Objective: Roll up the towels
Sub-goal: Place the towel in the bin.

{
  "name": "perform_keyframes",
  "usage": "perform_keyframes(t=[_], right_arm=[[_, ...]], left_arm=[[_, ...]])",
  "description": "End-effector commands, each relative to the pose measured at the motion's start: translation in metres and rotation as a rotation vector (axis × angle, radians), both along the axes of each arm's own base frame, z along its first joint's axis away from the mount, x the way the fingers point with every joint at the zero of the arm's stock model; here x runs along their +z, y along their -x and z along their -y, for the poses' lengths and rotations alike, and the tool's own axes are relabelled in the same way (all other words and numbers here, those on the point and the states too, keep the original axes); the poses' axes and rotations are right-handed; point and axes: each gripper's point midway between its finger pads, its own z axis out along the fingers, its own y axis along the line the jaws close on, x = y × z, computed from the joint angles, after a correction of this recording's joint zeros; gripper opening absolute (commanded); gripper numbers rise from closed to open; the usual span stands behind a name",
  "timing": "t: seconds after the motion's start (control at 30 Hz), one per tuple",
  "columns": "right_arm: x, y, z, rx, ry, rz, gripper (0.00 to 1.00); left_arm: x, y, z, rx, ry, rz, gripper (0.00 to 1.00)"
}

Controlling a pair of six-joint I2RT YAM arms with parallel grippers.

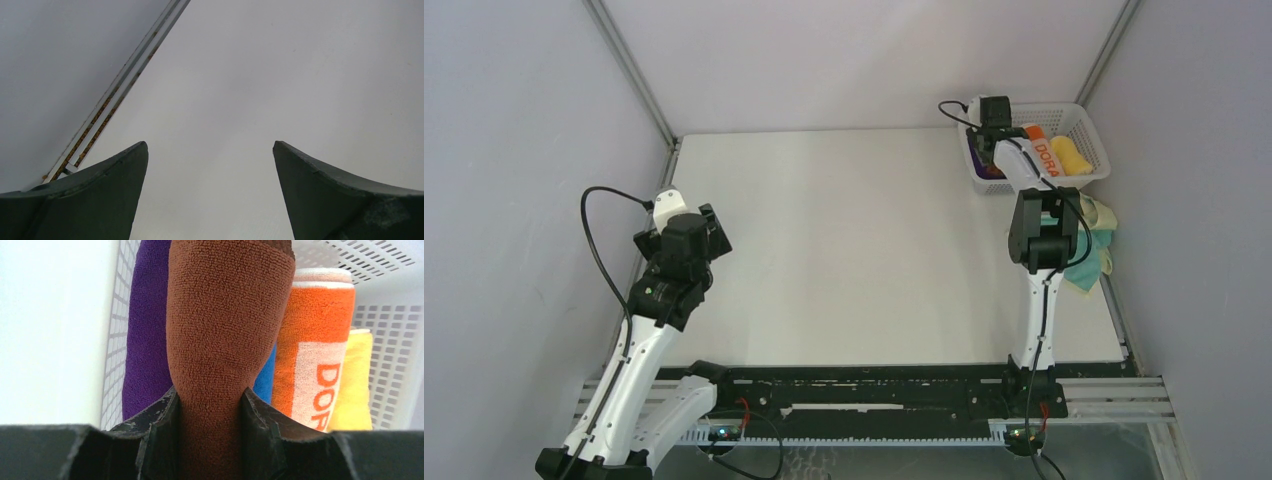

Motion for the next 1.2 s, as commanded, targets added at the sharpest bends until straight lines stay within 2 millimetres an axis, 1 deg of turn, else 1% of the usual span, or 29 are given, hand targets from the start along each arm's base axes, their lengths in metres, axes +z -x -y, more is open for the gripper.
perform_keyframes(t=[0.0,0.2,0.3,0.4,0.47,0.57,0.67,0.83,0.97,1.07,1.13,1.17], right_arm=[[-0.015,0.013,-0.008,0.003,-0.135,-0.076,0.28],[-0.029,0.018,-0.007,-0.033,-0.227,-0.139,0.32],[-0.038,0.020,-0.011,-0.036,-0.254,-0.164,0.34],[-0.045,0.020,-0.017,-0.045,-0.291,-0.178,0.41],[-0.048,0.020,-0.019,-0.057,-0.312,-0.183,0.45],[-0.040,0.018,-0.023,-0.071,-0.341,-0.166,0.52],[-0.017,0.015,-0.026,-0.083,-0.370,-0.117,0.56],[0.033,0.009,-0.030,-0.094,-0.410,-0.004,0.62],[0.072,0.009,-0.031,-0.106,-0.420,0.081,0.65],[0.097,0.013,-0.026,-0.136,-0.415,0.133,0.66],[0.113,0.020,-0.021,-0.165,-0.407,0.160,0.67],[0.126,0.026,-0.019,-0.181,-0.406,0.184,0.67]], left_arm=[[0.002,-0.004,-0.001,-0.001,-0.016,0.022,1.00],[0.002,-0.004,0.000,-0.006,-0.012,0.024,1.00],[0.002,-0.004,0.001,-0.009,-0.010,0.024,1.00],[0.001,-0.004,0.001,-0.012,-0.007,0.026,1.00],[0.001,-0.004,0.002,-0.014,-0.005,0.026,1.00],[0.002,-0.003,0.002,-0.017,-0.001,0.034,1.00],[0.004,-0.002,0.002,-0.020,0.001,0.042,1.00],[0.008,0.002,0.005,-0.032,0.002,0.061,1.00],[0.011,0.005,0.007,-0.044,0.005,0.081,1.00],[0.015,0.007,0.008,-0.049,0.006,0.098,1.00],[0.018,0.010,0.009,-0.056,0.008,0.115,1.00],[0.019,0.011,0.010,-0.062,0.009,0.119,1.00]])
